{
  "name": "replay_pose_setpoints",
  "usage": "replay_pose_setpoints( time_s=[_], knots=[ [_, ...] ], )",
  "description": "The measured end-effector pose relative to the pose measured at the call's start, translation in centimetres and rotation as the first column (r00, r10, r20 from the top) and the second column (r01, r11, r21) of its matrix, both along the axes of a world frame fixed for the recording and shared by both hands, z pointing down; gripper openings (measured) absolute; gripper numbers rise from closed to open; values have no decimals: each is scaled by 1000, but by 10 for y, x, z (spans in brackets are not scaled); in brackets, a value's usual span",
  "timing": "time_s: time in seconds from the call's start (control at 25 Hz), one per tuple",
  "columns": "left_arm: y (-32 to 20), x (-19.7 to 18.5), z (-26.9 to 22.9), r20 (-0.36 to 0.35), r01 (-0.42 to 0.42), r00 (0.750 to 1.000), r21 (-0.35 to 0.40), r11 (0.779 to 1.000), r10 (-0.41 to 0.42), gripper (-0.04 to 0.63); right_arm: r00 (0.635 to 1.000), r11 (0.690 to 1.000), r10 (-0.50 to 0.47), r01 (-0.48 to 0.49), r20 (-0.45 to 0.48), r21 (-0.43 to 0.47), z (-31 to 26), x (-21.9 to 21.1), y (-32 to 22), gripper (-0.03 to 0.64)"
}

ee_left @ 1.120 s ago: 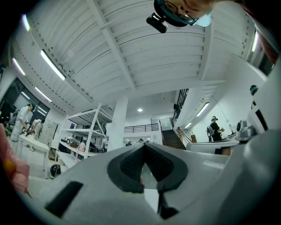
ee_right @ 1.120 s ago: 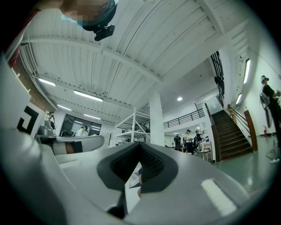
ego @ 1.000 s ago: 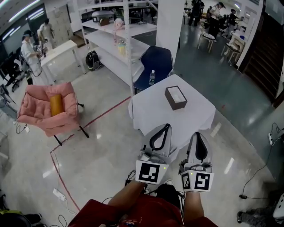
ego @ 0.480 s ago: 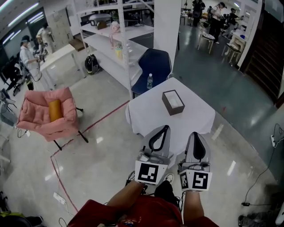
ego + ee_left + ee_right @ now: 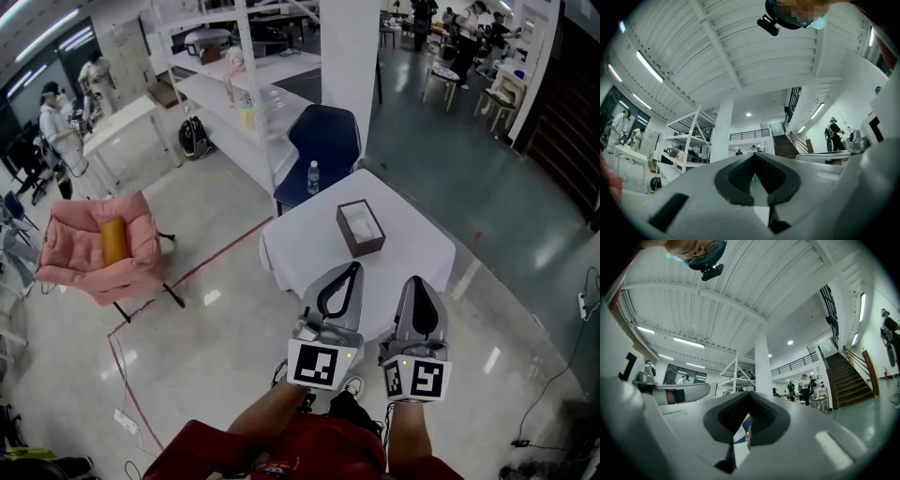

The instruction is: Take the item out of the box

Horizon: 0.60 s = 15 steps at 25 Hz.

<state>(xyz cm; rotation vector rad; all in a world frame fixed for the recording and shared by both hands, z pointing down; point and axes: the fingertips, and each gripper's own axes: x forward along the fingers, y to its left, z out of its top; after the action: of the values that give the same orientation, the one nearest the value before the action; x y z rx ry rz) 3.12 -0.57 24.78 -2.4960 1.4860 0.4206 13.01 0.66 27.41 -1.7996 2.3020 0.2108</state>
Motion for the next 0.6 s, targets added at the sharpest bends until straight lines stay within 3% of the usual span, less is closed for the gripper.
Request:
replay_pose_setpoints(
  time_s=[0.6],
  knots=[
    [-96,92,-15,-12,49,999,-13,999,-50,0,999,998,-50,50,-5,-27,-9,92,-102,2]
  ],
)
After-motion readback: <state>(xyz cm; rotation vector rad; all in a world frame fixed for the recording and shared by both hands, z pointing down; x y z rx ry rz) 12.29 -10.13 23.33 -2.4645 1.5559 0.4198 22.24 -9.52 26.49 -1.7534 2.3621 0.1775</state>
